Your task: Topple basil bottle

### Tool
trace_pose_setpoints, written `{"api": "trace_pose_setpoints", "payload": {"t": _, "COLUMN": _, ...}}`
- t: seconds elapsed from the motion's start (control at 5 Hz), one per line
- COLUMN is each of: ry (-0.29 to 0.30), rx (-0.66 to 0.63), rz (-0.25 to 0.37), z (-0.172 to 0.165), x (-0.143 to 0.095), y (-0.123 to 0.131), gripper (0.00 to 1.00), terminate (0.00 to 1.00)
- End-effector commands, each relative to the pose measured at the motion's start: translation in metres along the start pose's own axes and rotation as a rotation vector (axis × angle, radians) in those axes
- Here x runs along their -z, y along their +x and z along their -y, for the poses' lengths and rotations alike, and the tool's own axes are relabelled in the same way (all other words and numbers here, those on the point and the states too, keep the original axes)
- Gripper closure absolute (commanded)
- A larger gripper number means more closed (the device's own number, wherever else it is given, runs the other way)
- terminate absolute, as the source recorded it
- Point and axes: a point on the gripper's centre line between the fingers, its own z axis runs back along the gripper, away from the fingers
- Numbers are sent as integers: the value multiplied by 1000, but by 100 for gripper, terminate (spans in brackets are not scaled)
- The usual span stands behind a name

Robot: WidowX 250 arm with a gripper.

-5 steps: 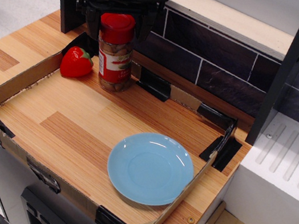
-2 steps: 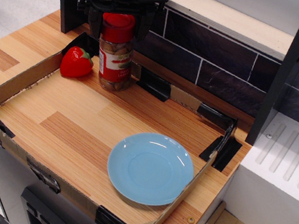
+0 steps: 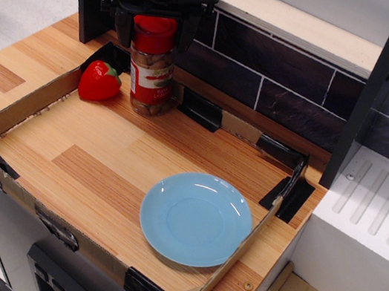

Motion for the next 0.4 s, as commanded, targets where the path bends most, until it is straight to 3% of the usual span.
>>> {"api": "trace_pose_setpoints", "payload": {"t": 0.0, "ry": -174, "rx": 237, "rz": 60, "z": -4, "x": -20, "y": -19, "gripper": 100, "terminate": 0}}
{"api": "trace_pose_setpoints", "payload": {"t": 0.2, "ry": -237, "rx": 349, "rz": 66, "z": -10, "x": -25, "y": -30, "gripper": 100, "terminate": 0}}
